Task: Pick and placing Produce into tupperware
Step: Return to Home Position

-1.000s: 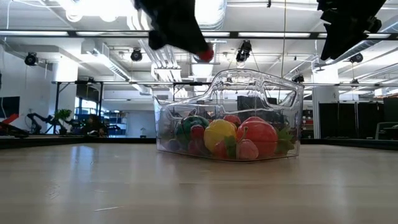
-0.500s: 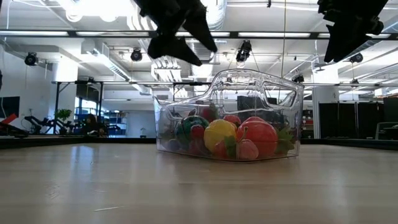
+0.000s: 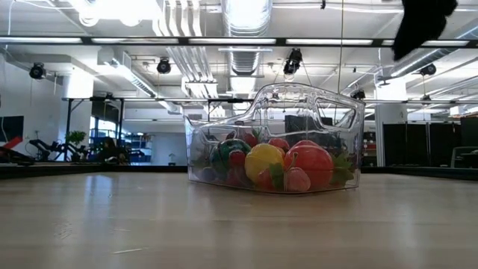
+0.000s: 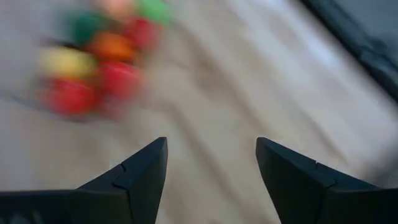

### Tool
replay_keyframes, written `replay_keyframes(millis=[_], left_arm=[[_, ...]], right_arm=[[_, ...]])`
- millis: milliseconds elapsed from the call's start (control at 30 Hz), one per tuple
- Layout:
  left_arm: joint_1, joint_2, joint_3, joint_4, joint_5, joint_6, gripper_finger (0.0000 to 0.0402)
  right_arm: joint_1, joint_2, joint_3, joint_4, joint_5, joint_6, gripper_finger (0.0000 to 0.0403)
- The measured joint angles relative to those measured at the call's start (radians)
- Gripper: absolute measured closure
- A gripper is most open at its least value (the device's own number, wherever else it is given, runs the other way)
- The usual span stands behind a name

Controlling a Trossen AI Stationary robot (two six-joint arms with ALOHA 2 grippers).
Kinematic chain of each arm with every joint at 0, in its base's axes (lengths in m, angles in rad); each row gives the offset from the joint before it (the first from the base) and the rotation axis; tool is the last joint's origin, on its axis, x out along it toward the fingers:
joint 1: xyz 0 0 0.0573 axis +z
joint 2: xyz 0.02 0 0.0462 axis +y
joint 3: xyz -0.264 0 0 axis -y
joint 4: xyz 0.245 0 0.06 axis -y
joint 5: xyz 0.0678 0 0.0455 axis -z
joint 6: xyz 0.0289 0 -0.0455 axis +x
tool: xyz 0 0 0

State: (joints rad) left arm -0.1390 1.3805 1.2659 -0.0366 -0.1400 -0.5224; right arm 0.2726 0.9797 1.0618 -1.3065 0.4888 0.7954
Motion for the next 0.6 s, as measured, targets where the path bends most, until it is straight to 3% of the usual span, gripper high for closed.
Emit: replay_keyframes(millis=[167,333,433,600], left_arm=[[-0.082,-0.047,-0.036,0.048,0.009,0.162,0.0141],[-0.091,-0.046,-0.169,0.103,-0.004,0.082,0.0141],[-0.068,-0.041,-0.298,0.306,0.015,0.078,0.0141],[0.030,-0.112,-0.505,0.671,0.195,0.076,0.0141]], right_arm=[[0.102,-0.086,-0.044,0.354,-0.124,-0.188,0.0165],[0.134,-0.222,-0.194,0.509,-0.132,-0.167,0.0165],[0.115,-0.336,-0.296,0.505,-0.127,-0.076,0.0165],[0.111,-0.562,-0.393,0.570,-0.122,-0.012,0.0165]])
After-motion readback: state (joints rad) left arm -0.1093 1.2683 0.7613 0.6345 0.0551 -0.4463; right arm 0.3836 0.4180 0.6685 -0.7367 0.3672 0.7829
